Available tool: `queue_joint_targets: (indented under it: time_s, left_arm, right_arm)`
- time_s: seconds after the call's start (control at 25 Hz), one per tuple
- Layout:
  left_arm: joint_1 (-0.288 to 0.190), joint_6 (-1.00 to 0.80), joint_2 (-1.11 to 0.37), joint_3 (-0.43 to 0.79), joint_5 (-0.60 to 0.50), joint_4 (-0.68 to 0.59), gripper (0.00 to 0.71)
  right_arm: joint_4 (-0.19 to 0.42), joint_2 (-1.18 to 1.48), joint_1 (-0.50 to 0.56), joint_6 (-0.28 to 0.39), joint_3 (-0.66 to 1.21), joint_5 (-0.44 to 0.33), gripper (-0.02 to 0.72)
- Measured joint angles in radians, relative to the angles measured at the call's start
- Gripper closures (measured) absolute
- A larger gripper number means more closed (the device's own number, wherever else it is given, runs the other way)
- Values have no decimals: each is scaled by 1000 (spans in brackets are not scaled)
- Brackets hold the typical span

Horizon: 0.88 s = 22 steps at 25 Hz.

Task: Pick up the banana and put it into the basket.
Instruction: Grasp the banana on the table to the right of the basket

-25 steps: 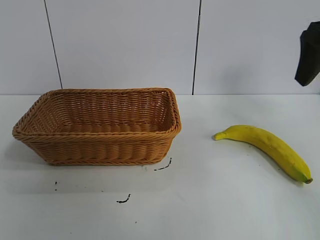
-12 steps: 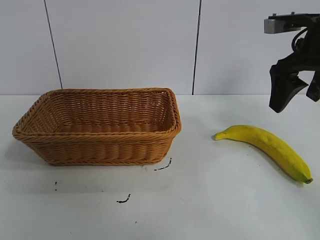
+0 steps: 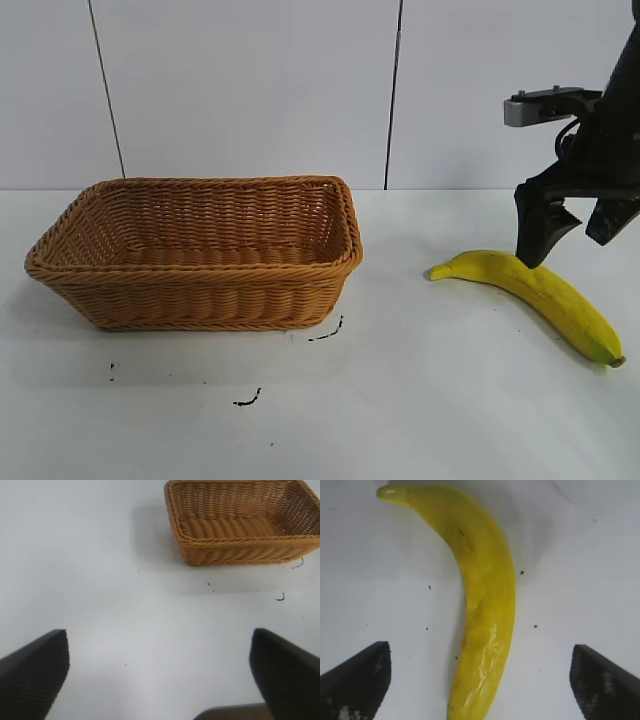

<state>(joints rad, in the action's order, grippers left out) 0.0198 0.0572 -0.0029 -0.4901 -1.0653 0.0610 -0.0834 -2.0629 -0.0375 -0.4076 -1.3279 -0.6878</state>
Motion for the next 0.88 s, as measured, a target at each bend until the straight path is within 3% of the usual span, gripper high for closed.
queue_joint_targets:
  time_s: [0.52, 0.88]
  left_arm:
    - [0, 0, 0, 0, 0, 0, 15]
    - [0, 0, 0, 0, 0, 0, 15]
  right_arm:
    - [-12, -6, -29, -3, 0, -5, 8]
    - [2, -17, -46, 24, 0, 35, 8]
